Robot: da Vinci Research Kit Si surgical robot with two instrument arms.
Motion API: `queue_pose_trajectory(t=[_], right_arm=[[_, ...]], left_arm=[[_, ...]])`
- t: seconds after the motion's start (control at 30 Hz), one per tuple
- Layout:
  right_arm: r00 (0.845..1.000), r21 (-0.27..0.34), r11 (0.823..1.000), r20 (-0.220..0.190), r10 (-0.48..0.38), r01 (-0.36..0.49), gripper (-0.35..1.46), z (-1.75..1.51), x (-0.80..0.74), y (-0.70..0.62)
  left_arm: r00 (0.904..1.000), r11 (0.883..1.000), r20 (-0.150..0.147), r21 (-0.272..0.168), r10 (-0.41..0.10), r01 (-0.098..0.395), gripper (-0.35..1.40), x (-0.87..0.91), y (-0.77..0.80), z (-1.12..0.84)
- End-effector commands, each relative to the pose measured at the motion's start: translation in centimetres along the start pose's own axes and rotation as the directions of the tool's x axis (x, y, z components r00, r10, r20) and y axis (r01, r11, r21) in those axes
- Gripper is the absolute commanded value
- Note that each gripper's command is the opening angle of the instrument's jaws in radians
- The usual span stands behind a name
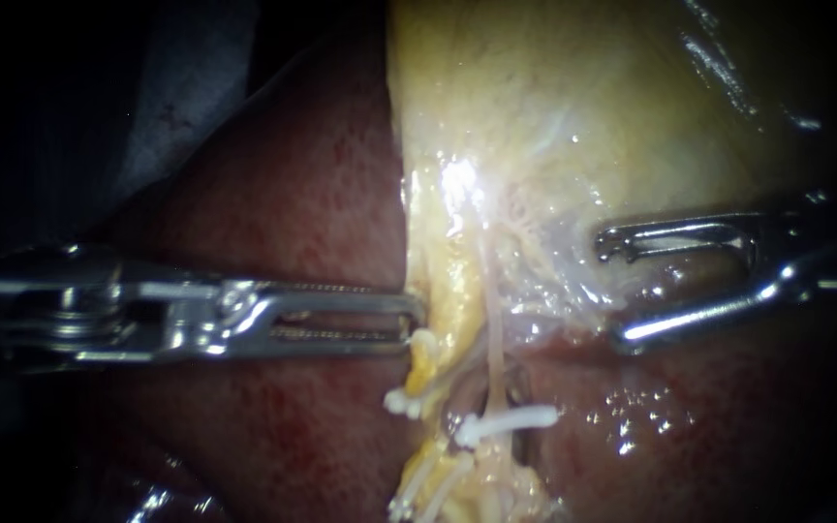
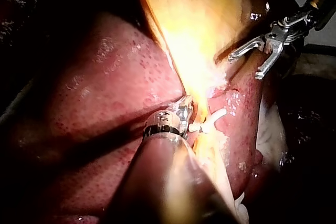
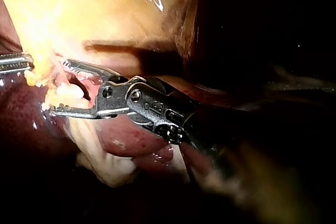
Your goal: Going back first clip right tube
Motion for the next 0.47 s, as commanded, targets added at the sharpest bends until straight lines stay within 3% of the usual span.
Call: queue_pose_trajectory(t=[0.03, 0.47], right_arm=[[1.0, 0.0, 1.0, 0.0, 0.0, 0.0, 0.6, 0.0, 0.0, 0.0], [1.0, 0.0, 1.0, 0.0, 0.0, 0.0, 0.6, 0.0, 0.0, 0.0]], left_arm=[[1.0, 1.0, -0.001, 0.0, 0.0, 0.0, -0.35, 0.01, 0.0, 0.01], [1.0, 1.0, -0.003, 0.002, 0.001, -0.001, -0.35, 0.03, -0.01, 0.01]])
